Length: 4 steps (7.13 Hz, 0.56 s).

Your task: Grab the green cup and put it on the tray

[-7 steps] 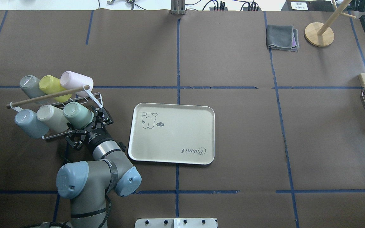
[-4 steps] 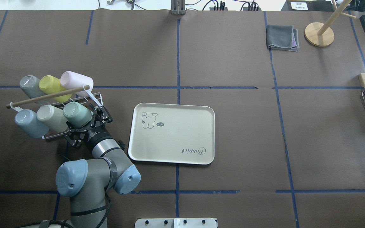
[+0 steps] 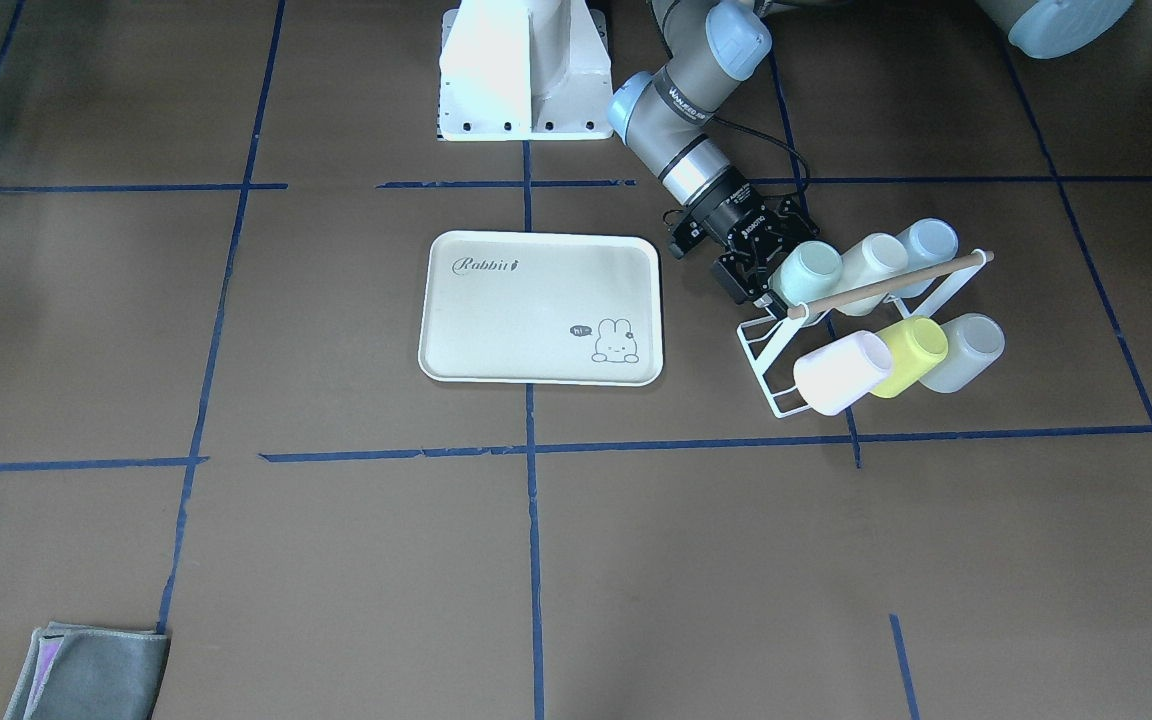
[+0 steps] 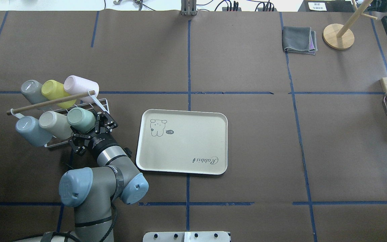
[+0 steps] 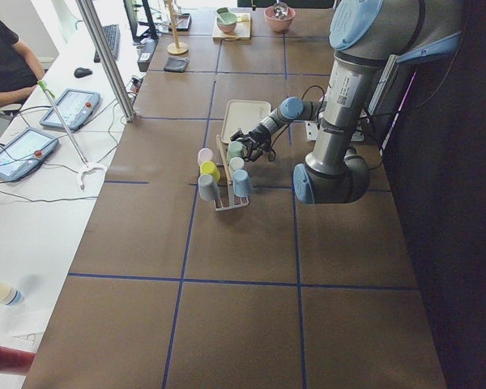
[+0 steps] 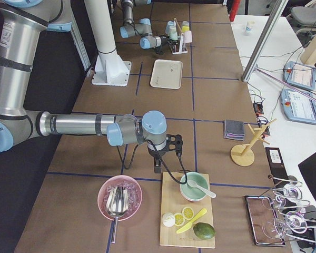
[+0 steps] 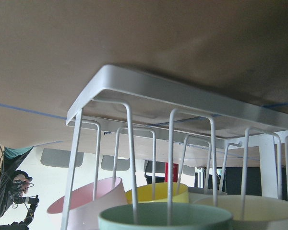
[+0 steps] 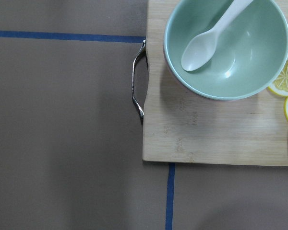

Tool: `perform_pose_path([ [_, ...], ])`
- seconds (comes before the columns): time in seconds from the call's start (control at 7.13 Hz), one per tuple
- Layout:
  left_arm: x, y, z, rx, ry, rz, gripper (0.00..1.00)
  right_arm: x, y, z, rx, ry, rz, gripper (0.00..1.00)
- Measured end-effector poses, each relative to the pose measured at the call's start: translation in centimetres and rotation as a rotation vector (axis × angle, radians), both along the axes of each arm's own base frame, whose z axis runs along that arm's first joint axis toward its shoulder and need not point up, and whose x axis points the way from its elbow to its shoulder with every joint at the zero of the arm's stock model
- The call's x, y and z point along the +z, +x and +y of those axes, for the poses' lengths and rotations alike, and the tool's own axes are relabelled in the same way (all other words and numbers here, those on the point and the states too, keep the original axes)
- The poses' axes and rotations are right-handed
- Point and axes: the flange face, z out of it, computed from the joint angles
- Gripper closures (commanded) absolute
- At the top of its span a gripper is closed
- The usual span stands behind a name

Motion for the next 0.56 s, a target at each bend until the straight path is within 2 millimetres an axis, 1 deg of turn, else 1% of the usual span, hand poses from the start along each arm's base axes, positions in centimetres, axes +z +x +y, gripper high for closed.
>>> perform_pose_path([
  [0.28,-0.3,-0.3,-0.2,0.0,0.002,0.001,0.29,-0.8,0.0,0.0,0.0,-0.006,0.001,0.0],
  [0.42,-0.9,-0.8,-0.6,-0.003,0.004,0.008,0.29,-1.0,0.0,0.1,0.0,-0.008,0.001,0.0],
  [0.56,-1.9,-1.8,-1.0,-0.003,0.006,0.021,0.29,-1.1,0.0,0.1,0.001,-0.01,0.001,0.0],
])
